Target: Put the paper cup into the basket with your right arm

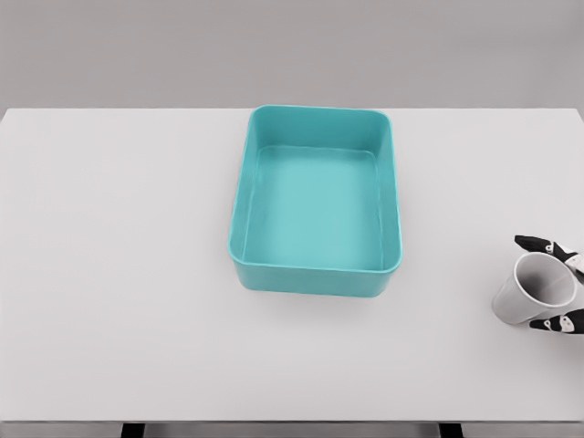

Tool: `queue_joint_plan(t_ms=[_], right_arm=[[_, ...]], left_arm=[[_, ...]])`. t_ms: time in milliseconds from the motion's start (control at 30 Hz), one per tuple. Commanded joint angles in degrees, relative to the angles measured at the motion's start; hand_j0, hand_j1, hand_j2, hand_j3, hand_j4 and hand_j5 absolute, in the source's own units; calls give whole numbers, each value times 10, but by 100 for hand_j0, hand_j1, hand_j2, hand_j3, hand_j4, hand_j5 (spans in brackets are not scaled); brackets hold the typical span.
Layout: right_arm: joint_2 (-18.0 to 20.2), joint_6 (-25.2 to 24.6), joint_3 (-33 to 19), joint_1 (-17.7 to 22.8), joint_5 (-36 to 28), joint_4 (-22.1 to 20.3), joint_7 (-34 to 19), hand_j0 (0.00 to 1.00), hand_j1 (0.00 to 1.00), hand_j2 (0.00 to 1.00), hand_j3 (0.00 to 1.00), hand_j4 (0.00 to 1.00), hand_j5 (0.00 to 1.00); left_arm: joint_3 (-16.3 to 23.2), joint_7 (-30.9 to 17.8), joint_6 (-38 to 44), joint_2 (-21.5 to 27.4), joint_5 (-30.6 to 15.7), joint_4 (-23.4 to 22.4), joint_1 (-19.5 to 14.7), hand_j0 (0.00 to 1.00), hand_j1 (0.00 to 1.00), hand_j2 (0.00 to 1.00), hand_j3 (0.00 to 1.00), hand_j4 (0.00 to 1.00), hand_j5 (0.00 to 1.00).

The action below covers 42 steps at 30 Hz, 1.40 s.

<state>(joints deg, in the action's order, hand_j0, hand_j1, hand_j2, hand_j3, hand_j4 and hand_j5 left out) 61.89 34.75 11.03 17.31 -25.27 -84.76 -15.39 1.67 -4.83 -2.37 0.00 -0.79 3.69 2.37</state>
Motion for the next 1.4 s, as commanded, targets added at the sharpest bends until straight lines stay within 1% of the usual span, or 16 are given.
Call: queue_joint_plan(t_ms=[0, 367, 567, 700, 833, 967, 1100, 1200, 1300, 1367], right_arm=[[-5, 2, 3, 0, 11, -1, -1, 100, 100, 100, 100, 100, 100], [-12, 2, 7, 0, 12, 0, -1, 100, 100, 100, 100, 100, 100], [-12, 2, 7, -4, 12, 0, -1, 82, 82, 82, 82, 82, 82], [-12, 2, 7, -4, 12, 0, -1, 74, 74, 74, 74, 74, 74], [-13, 2, 7, -15, 12, -1, -1, 69, 69, 69, 69, 69, 69], [-13, 2, 7, -17, 13, -2, -1, 65, 65, 65, 65, 65, 65], [-13, 2, 7, -30, 12, -6, -1, 60, 60, 60, 60, 60, 60], [-14, 2, 7, -43, 12, -6, -1, 60, 60, 60, 60, 60, 60], [-17, 2, 19, -65, 15, -6, -1, 60, 60, 60, 60, 60, 60], [-21, 2, 28, -88, 18, -6, -1, 60, 60, 60, 60, 60, 60]], left_arm=[[0, 0, 0, 0, 0, 0, 0, 100, 100, 100, 100, 100, 100], [0, 0, 0, 0, 0, 0, 0, 100, 100, 100, 100, 100, 100], [0, 0, 0, 0, 0, 0, 0, 100, 100, 100, 100, 100, 100], [0, 0, 0, 0, 0, 0, 0, 100, 100, 100, 100, 100, 100], [0, 0, 0, 0, 0, 0, 0, 100, 100, 100, 100, 100, 100], [0, 0, 0, 0, 0, 0, 0, 100, 100, 100, 100, 100, 100], [0, 0, 0, 0, 0, 0, 0, 100, 100, 100, 100, 100, 100], [0, 0, 0, 0, 0, 0, 0, 100, 100, 100, 100, 100, 100], [0, 0, 0, 0, 0, 0, 0, 100, 100, 100, 100, 100, 100], [0, 0, 0, 0, 0, 0, 0, 100, 100, 100, 100, 100, 100]])
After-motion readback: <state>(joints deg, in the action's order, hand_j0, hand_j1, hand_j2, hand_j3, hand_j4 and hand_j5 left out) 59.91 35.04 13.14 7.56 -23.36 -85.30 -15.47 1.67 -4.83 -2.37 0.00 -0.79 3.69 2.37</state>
